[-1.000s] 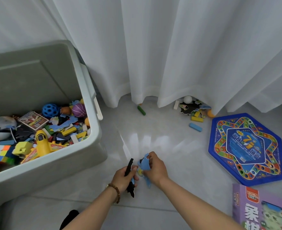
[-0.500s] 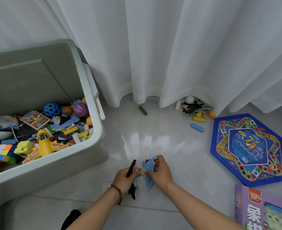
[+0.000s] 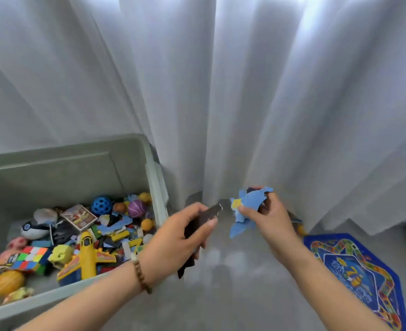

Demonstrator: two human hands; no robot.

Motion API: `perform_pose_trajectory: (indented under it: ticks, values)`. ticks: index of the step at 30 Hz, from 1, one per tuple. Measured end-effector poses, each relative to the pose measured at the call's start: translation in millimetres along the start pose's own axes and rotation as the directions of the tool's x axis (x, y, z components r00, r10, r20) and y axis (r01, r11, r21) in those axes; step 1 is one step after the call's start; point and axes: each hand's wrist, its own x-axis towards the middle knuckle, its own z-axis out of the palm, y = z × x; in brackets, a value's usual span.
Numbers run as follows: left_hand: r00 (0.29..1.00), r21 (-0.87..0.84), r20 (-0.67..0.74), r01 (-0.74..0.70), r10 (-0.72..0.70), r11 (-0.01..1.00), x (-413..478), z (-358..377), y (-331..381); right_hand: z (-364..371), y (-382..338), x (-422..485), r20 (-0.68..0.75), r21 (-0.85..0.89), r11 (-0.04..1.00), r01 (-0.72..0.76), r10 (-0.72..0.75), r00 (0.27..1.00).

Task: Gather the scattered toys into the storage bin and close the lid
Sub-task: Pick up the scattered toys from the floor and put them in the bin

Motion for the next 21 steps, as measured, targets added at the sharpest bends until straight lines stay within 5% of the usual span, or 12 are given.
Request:
perform_pose_trajectory:
  ticks: [3,6,9,11,16,21]
  values:
    - [0.981,0.166,-0.183,-0.029,0.06,0.986,-3.0,-76.4,21.9,73.0,-47.0,5.0,0.218,-0.005,1.0,0.026,-0.024,0.976]
    - [0.933,0.331,-0.358,0.168,-0.041,0.928,3.0,-139.2,-7.1,153.1,-53.1,10.4,0.35,-0.088,0.996,-0.018,0.048,0.936]
    - [0.895,0.377,-0.339,0.413,-0.291,0.829,-2.8,-162.6,-33.1,191.6,-40.4,14.1,0.431,-0.292,0.955,0.06,0.075,0.899]
    - [0.881,0.393,-0.337,0.452,-0.332,0.801,-3.5,-165.7,-36.7,183.5,-35.4,24.0,0.41,-0.385,0.903,0.191,-0.018,0.912]
    - [0.932,0.477,-0.361,0.181,0.004,0.86,28.1,-133.6,-1.6,80.7,-7.6,49.1,0.226,-0.422,0.891,0.168,-0.075,0.971]
    - [1.0,0.503,0.015,-0.004,-0.004,0.864,91.3,-28.1,3.0,-46.4,56.0,59.2,0.171,-0.591,0.806,0.045,0.07,0.983]
